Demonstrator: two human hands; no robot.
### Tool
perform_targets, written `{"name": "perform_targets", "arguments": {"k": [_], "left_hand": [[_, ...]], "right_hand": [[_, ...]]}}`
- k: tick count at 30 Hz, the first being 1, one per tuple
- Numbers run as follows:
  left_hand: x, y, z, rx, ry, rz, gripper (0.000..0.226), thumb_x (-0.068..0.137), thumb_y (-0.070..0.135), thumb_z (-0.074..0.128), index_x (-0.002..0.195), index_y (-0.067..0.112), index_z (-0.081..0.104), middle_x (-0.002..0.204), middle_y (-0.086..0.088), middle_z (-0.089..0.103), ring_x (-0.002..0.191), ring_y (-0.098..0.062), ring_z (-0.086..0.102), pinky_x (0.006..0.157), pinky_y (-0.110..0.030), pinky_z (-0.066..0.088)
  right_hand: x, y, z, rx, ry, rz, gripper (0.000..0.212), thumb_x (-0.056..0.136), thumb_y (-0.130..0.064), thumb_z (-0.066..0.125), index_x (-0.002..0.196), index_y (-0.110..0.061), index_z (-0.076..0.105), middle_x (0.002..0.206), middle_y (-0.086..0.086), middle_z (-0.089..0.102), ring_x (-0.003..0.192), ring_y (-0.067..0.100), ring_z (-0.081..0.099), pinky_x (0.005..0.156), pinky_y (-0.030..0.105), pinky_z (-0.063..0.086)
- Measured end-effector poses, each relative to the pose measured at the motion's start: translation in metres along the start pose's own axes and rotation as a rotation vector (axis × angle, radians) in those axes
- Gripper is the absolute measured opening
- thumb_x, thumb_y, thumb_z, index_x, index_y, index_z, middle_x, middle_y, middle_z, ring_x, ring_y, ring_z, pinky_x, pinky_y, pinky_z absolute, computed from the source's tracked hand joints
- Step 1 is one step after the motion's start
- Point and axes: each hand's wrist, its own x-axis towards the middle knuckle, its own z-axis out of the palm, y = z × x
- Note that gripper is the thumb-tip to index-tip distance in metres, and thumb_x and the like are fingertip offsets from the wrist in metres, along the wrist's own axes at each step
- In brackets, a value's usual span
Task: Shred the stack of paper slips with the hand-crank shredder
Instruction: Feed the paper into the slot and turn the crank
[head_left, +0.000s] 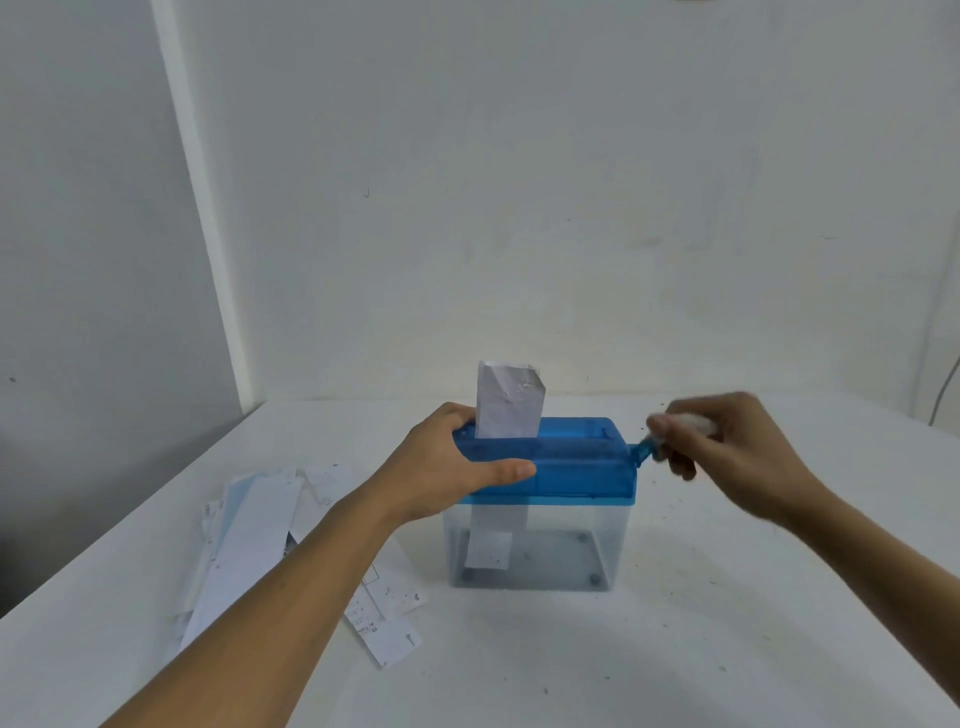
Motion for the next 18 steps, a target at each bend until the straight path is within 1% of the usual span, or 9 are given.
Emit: {"name": "perform_targets", "arguments": {"k": [2,4,6,9,13,14,16,17,18], "left_hand": [[0.0,-0.001,0.0,-0.014,0.002,-0.001,0.102,0.049,0.077,0.074,0.136,0.029,0.048,0.128,0.012,0.055,0.115,-0.011,0.056,0.097,-0.033,0.054],[0.002,-0.003,0.001,-0.027,0.0,-0.007,0.106,0.047,0.081,0.075,0.136,0.029,0.048,0.13,0.011,0.055,0.116,-0.012,0.056,0.099,-0.036,0.054],[0.002,-0.005,0.002,-0.029,0.001,-0.011,0.116,0.038,0.09,0.073,0.135,0.031,0.048,0.128,0.013,0.056,0.116,-0.011,0.056,0.1,-0.038,0.054],[0.003,-0.007,0.003,-0.041,0.012,-0.01,0.127,0.027,0.097,0.068,0.134,0.031,0.049,0.127,0.015,0.056,0.117,-0.01,0.056,0.1,-0.039,0.053],[0.002,-0.009,0.004,-0.069,0.041,-0.01,0.13,0.028,0.095,0.07,0.137,0.028,0.049,0.129,0.015,0.055,0.12,-0.009,0.054,0.103,-0.038,0.05],[0.001,-0.008,0.005,-0.067,0.044,-0.008,0.128,0.029,0.094,0.071,0.137,0.028,0.049,0.129,0.014,0.054,0.12,-0.009,0.054,0.104,-0.037,0.05],[0.0,-0.006,0.006,-0.061,0.054,-0.004,0.12,0.037,0.087,0.073,0.138,0.027,0.048,0.13,0.013,0.053,0.12,-0.011,0.053,0.104,-0.038,0.049],[0.0,-0.006,0.007,-0.058,0.058,-0.004,0.116,0.04,0.084,0.073,0.138,0.026,0.048,0.13,0.012,0.053,0.121,-0.011,0.053,0.104,-0.038,0.049],[0.0,-0.005,0.007,-0.053,0.059,-0.006,0.115,0.041,0.082,0.073,0.138,0.026,0.048,0.13,0.012,0.053,0.121,-0.012,0.053,0.104,-0.037,0.049]], "right_hand": [[0.019,0.004,0.004,-0.008,0.075,-0.022,0.043,0.089,-0.048,0.057,0.073,-0.01,0.07,0.061,0.007,0.067,0.052,0.013,0.06,0.051,0.02,0.049],[0.038,0.013,0.012,0.024,0.132,-0.005,0.036,0.096,-0.041,0.056,0.085,-0.008,0.066,0.07,0.006,0.067,0.055,0.015,0.063,0.052,0.024,0.053],[0.054,0.026,0.023,0.118,0.186,0.052,0.026,0.1,-0.031,0.057,0.094,-0.005,0.059,0.079,0.007,0.067,0.06,0.017,0.062,0.052,0.028,0.055],[0.066,0.042,0.041,0.198,0.228,0.18,0.024,0.1,-0.028,0.059,0.092,-0.005,0.057,0.077,0.005,0.064,0.064,0.014,0.058,0.053,0.023,0.052],[0.05,0.065,0.069,0.124,0.178,0.36,0.032,0.103,-0.03,0.054,0.082,-0.006,0.055,0.068,0.003,0.057,0.056,0.01,0.051,0.047,0.014,0.044],[0.042,0.071,0.076,0.101,0.167,0.398,0.033,0.104,-0.026,0.052,0.08,-0.004,0.055,0.067,0.006,0.057,0.055,0.011,0.051,0.046,0.015,0.044],[0.028,0.08,0.087,0.055,0.165,0.459,0.031,0.103,-0.018,0.051,0.083,0.004,0.058,0.07,0.014,0.063,0.06,0.016,0.054,0.052,0.027,0.049],[0.02,0.082,0.089,0.043,0.17,0.476,0.029,0.102,-0.016,0.05,0.084,0.004,0.061,0.07,0.013,0.064,0.061,0.018,0.054,0.054,0.034,0.05],[0.012,0.08,0.09,0.041,0.17,0.485,0.03,0.102,-0.014,0.049,0.081,0.002,0.061,0.066,0.008,0.063,0.059,0.016,0.053,0.053,0.034,0.046]]}}
